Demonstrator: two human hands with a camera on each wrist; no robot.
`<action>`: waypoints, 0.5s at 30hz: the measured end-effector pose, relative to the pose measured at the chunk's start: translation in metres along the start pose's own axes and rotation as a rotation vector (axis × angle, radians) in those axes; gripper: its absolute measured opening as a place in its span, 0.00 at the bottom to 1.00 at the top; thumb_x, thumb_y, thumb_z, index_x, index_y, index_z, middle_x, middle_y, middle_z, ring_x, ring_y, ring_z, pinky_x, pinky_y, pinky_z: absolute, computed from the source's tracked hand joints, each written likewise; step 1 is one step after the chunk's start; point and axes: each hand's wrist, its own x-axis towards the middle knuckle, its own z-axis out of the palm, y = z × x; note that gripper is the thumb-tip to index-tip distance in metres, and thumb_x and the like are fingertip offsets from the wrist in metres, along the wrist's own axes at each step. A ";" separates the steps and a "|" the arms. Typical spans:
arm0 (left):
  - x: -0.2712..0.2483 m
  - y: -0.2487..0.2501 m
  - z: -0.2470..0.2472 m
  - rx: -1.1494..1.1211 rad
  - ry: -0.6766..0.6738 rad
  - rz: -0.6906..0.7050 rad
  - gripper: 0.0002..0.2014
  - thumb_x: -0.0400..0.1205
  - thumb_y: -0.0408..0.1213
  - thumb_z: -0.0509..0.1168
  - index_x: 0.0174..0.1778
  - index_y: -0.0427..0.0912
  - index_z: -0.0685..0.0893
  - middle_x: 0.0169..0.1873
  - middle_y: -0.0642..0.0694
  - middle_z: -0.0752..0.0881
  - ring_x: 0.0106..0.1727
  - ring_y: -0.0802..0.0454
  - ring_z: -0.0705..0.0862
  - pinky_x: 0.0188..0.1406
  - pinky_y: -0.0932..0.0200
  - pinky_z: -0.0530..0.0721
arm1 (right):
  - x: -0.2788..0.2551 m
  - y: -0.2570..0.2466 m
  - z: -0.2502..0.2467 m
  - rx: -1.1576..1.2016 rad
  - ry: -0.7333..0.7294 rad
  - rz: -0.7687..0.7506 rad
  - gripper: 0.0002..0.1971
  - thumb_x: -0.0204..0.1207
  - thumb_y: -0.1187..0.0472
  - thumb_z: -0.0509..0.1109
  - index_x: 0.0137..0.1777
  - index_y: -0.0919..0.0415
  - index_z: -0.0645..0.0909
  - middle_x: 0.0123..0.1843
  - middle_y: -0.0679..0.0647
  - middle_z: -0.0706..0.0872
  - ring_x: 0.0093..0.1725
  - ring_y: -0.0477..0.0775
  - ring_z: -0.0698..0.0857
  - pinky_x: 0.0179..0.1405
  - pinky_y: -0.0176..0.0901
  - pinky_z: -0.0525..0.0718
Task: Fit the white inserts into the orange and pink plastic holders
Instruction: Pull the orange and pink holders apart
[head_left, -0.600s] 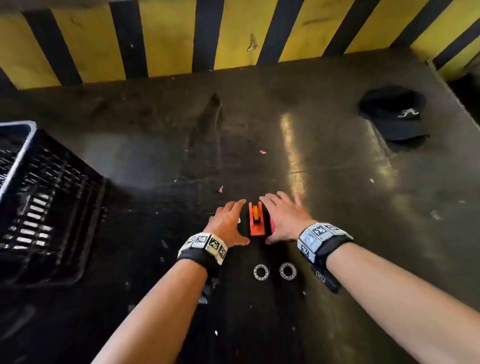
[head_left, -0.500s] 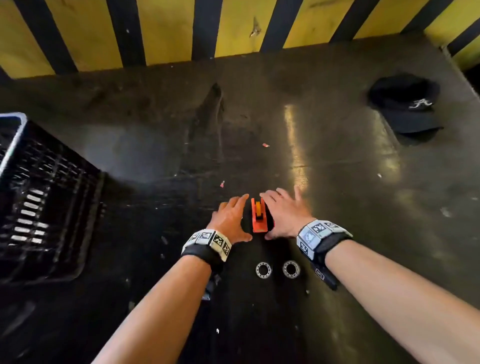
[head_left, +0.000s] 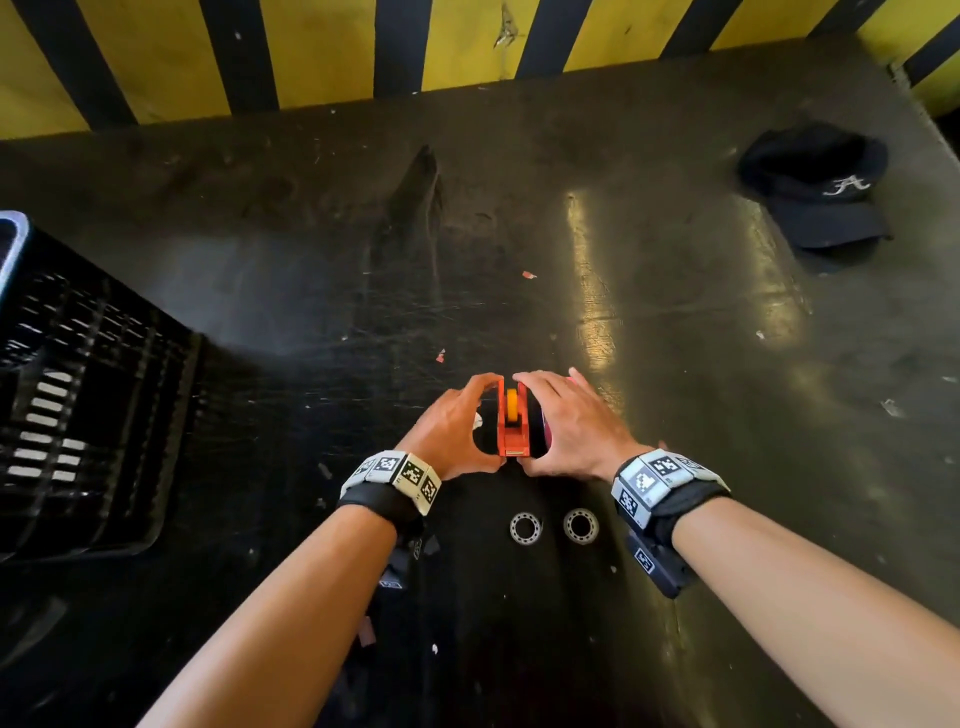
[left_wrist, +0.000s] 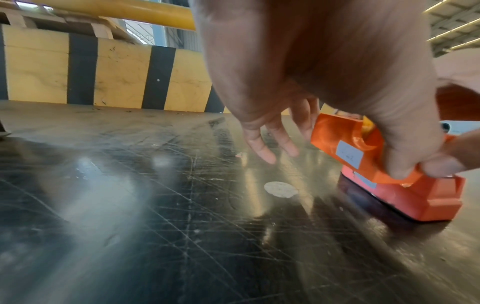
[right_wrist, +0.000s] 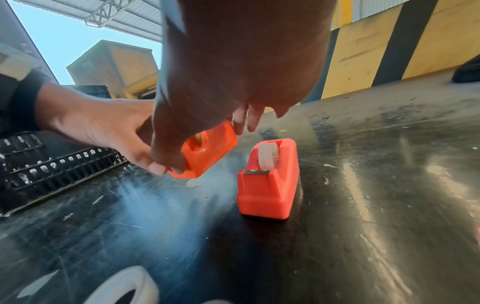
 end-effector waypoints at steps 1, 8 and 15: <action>-0.003 -0.001 -0.002 0.002 -0.002 0.001 0.53 0.65 0.49 0.84 0.83 0.56 0.60 0.73 0.44 0.81 0.75 0.48 0.78 0.76 0.48 0.77 | -0.003 -0.002 -0.001 0.023 -0.006 0.006 0.56 0.60 0.41 0.85 0.86 0.56 0.62 0.82 0.54 0.74 0.82 0.56 0.71 0.85 0.58 0.62; -0.035 -0.039 -0.013 0.194 0.071 -0.200 0.49 0.64 0.56 0.82 0.78 0.53 0.66 0.77 0.47 0.73 0.75 0.41 0.75 0.72 0.36 0.80 | -0.021 -0.003 -0.016 0.155 -0.090 0.092 0.56 0.64 0.51 0.86 0.88 0.52 0.54 0.81 0.56 0.72 0.72 0.59 0.80 0.64 0.48 0.82; -0.051 -0.052 0.001 0.368 -0.050 -0.354 0.56 0.66 0.60 0.82 0.87 0.52 0.59 0.82 0.42 0.65 0.82 0.37 0.67 0.77 0.32 0.74 | -0.025 -0.008 -0.012 0.175 -0.151 0.104 0.56 0.66 0.50 0.85 0.88 0.47 0.52 0.82 0.55 0.73 0.56 0.50 0.78 0.54 0.43 0.77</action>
